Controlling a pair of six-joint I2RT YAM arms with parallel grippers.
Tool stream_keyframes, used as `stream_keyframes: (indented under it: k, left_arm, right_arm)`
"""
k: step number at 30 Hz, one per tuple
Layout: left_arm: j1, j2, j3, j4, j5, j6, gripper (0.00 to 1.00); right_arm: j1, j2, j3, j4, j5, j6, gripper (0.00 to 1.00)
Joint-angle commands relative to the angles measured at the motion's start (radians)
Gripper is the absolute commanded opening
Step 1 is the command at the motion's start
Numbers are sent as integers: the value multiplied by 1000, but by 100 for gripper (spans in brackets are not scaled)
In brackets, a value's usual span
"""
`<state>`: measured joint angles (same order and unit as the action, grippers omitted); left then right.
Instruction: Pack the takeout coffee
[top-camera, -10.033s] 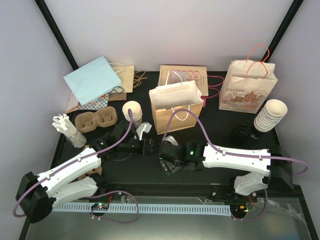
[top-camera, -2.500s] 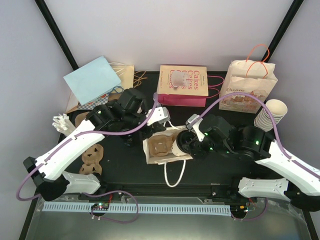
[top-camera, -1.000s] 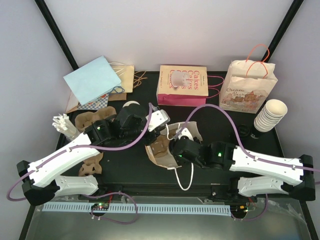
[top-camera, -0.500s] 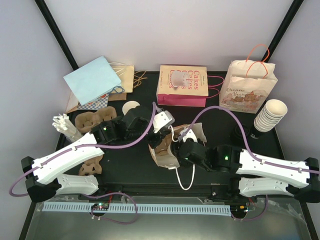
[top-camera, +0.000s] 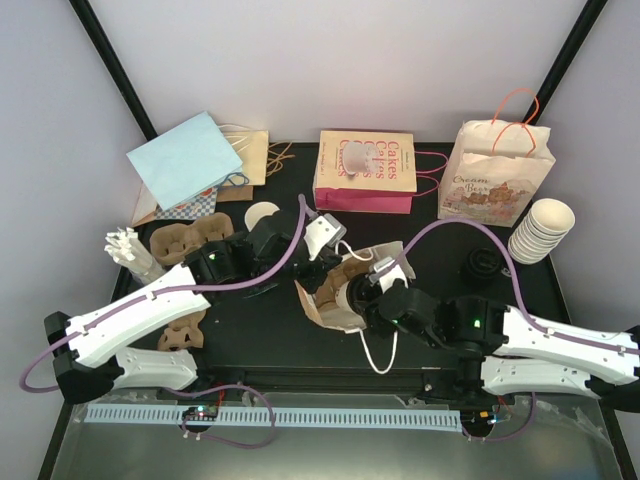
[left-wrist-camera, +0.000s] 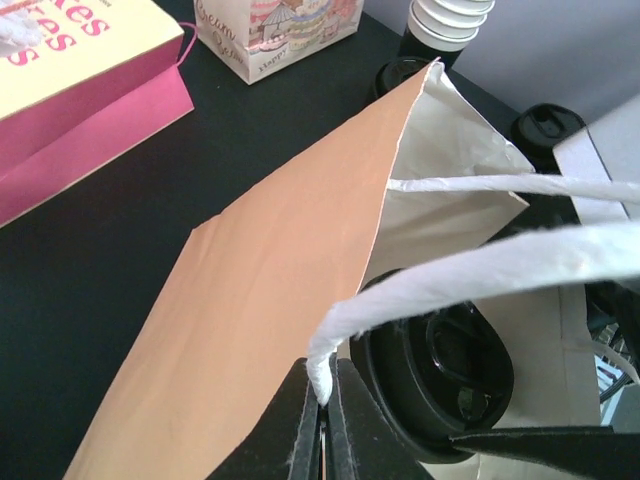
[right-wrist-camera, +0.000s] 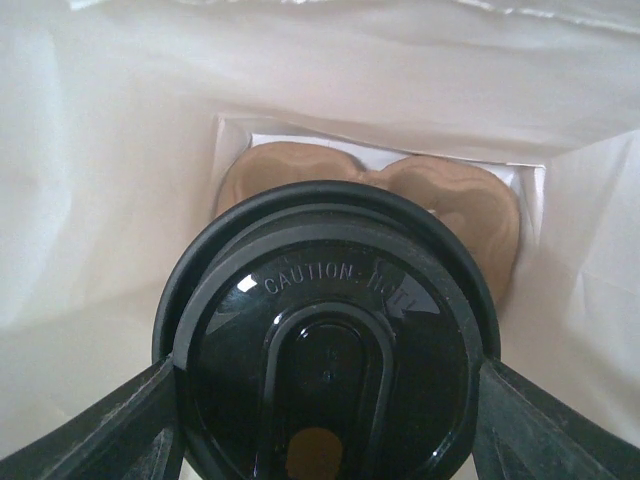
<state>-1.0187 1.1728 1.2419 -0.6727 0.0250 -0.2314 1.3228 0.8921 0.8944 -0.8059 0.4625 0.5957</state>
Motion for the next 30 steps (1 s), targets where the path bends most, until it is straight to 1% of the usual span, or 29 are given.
stream_keyframes:
  k: [1,5,9,13,16,23,30]
  left_arm:
    - [22,32,41,-44,-25,-78,2]
    - [32,33,47,-36,10,-77,2]
    - [32,31,45,-11,84,-20,2]
    - [32,32,45,-6,129,-6,2]
    - [31,30,43,-1,150,-1,2]
    - [30,29,42,2,159,2,1]
    - [31,15,36,9,156,-1,2]
  right_arm:
    - [6,-19,-24,32,-19,-20,51]
    - [7,-4,-18,44,-45,-53,51]
    - [7,65,24,8,-63,-49,51]
    - [6,142,72,-61,-65,-19,51]
    - [7,169,93,-79,-61,-9,51]
    - [7,222,136,-99,-54,-8,51]
    - [7,250,113,-106,-11,44,51]
